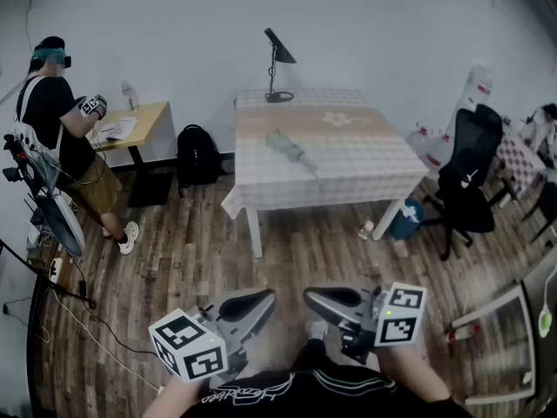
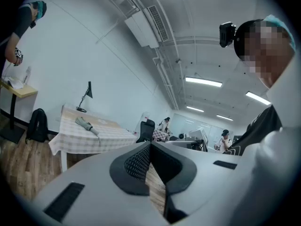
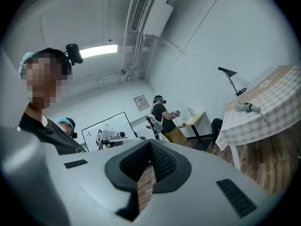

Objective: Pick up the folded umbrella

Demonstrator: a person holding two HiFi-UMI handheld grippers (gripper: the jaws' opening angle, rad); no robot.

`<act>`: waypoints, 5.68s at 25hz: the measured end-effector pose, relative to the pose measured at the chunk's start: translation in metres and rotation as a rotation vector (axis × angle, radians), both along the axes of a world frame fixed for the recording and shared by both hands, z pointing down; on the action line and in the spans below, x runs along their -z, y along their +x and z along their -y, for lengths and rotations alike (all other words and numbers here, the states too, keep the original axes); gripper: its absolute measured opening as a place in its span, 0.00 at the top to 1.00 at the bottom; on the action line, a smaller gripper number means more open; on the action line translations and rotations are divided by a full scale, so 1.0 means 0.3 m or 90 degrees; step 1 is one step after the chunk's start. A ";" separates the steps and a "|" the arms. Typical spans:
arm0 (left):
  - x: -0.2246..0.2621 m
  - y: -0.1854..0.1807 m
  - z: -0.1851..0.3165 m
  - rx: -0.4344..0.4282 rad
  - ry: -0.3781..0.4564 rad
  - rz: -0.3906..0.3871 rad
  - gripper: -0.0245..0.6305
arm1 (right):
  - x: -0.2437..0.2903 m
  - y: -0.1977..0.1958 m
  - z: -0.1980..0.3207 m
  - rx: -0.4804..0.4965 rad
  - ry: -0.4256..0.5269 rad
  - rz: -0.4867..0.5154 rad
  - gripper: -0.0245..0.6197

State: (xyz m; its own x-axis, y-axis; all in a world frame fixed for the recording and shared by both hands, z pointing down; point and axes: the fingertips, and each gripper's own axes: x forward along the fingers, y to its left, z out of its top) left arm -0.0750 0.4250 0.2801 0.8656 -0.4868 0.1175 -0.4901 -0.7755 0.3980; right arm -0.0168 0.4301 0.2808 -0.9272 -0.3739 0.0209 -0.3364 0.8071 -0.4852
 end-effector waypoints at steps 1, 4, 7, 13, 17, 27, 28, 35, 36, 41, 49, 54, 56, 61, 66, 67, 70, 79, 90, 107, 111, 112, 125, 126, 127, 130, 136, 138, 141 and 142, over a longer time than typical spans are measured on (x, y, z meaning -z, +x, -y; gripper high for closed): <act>0.004 -0.003 0.002 0.000 0.001 0.000 0.97 | 0.006 -0.005 0.002 0.001 0.002 -0.001 0.95; 0.011 -0.009 0.004 -0.002 0.002 0.001 0.97 | 0.016 -0.016 0.003 0.003 0.007 -0.002 0.95; 0.012 -0.009 0.006 -0.003 0.002 0.002 0.97 | 0.017 -0.020 0.004 0.005 0.011 -0.005 0.95; -0.001 -0.006 0.021 -0.004 -0.001 0.000 0.97 | -0.006 -0.004 0.032 -0.010 -0.001 0.004 0.95; -0.007 -0.001 0.041 -0.005 -0.005 -0.002 0.97 | 0.002 0.000 0.051 -0.013 -0.008 0.019 0.95; -0.014 0.002 0.137 0.008 -0.013 -0.010 0.97 | 0.003 0.010 0.137 -0.006 0.001 0.010 0.94; -0.016 0.005 0.151 0.011 -0.015 -0.009 0.97 | 0.001 0.014 0.153 -0.005 0.001 0.009 0.94; -0.059 0.025 0.281 0.027 -0.038 -0.003 0.97 | -0.035 0.044 0.299 -0.001 -0.018 0.018 0.94; -0.065 0.032 0.305 0.031 -0.042 -0.002 0.97 | -0.042 0.051 0.322 0.002 -0.022 0.017 0.94; -0.086 0.087 0.451 0.041 -0.058 -0.001 0.97 | -0.065 0.108 0.458 0.012 -0.036 0.017 0.94; -0.118 0.225 0.750 0.051 -0.091 0.009 0.97 | -0.101 0.239 0.755 0.019 -0.069 0.017 0.94; -0.132 0.336 0.921 0.054 -0.102 0.022 0.97 | -0.111 0.344 0.922 0.023 -0.075 0.023 0.94; -0.140 0.373 0.976 0.055 -0.103 0.026 0.97 | -0.121 0.382 0.977 0.022 -0.075 0.023 0.94; -0.158 0.441 1.068 0.053 -0.102 0.037 0.97 | -0.155 0.426 1.057 0.034 -0.084 0.021 0.94; -0.179 0.450 1.136 0.063 -0.110 0.042 0.97 | -0.175 0.458 1.138 0.023 -0.088 0.014 0.94; -0.184 0.446 1.151 0.065 -0.112 0.042 0.97 | -0.173 0.462 1.156 0.020 -0.085 0.011 0.94; -0.197 0.434 1.196 0.068 -0.115 0.043 0.97 | -0.170 0.467 1.211 0.012 -0.077 0.005 0.94; -0.230 0.392 1.419 0.051 -0.122 0.035 0.97 | -0.189 0.449 1.422 -0.024 -0.068 -0.013 0.93; -0.264 0.314 1.814 0.016 -0.156 0.026 0.97 | -0.194 0.399 1.834 -0.084 -0.081 -0.036 0.88; -0.396 0.136 2.279 0.008 -0.216 0.028 0.97 | -0.469 0.227 2.330 -0.053 -0.121 -0.200 0.58; -0.426 0.096 2.354 0.012 -0.230 0.030 0.97 | -0.576 0.209 2.416 -0.051 -0.150 -0.245 0.53; -0.434 0.086 2.371 0.013 -0.232 0.030 0.97 | -0.599 0.206 2.435 -0.052 -0.155 -0.257 0.52; -0.521 0.017 2.502 0.029 -0.261 0.028 0.97 | -0.870 0.186 2.580 -0.038 -0.181 -0.436 0.38; -0.525 0.014 2.506 0.029 -0.262 0.029 0.97 | -0.884 0.184 2.588 -0.038 -0.179 -0.448 0.36; -0.530 0.011 2.510 0.030 -0.264 0.030 0.97 | -0.897 0.181 2.596 -0.037 -0.180 -0.458 0.36; -0.545 -0.001 2.520 0.033 -0.272 0.031 0.97 | -0.942 0.183 2.612 -0.035 -0.193 -0.478 0.34; -0.573 -0.029 2.541 0.049 -0.287 0.031 0.97 | -1.008 0.181 2.647 -0.036 -0.191 -0.532 0.33; -0.582 -0.033 2.544 0.050 -0.292 0.029 0.97 | -1.034 0.179 2.655 -0.037 -0.202 -0.539 0.33; -0.590 -0.038 2.548 0.050 -0.293 0.028 0.97 | -1.066 0.175 2.660 -0.042 -0.225 -0.545 0.33; -0.592 -0.042 2.550 0.052 -0.294 0.028 0.97 | -1.075 0.171 2.657 -0.040 -0.232 -0.546 0.33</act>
State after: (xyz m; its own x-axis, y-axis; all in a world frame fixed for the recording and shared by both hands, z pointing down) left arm -0.0875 -0.3399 0.4578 0.8163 -0.4412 0.3729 -0.5658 -0.4806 0.6700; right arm 0.0346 -0.3671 0.6032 -0.5193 -0.2580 0.8147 -0.7345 0.6220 -0.2713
